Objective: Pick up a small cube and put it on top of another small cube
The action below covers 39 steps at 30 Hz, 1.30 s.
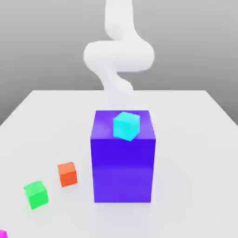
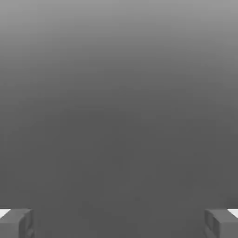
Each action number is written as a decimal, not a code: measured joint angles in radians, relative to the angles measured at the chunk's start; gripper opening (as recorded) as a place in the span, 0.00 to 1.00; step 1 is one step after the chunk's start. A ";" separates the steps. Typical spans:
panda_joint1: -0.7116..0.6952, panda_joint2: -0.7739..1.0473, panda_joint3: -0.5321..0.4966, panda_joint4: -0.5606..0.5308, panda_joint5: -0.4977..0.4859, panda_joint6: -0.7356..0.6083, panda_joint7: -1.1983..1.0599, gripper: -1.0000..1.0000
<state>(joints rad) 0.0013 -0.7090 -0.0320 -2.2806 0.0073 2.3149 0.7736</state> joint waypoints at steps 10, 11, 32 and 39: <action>-0.001 0.366 -0.136 0.079 0.058 0.060 -0.128 0.50; -0.002 0.402 -0.150 0.086 0.067 0.066 -0.143 0.50; -0.200 1.163 -0.245 0.248 0.238 0.188 -0.443 0.50; -0.261 1.370 -0.205 0.298 0.282 0.297 -0.494 0.00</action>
<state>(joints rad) -0.2600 0.6606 -0.2372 -1.9822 0.2896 2.6119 0.2798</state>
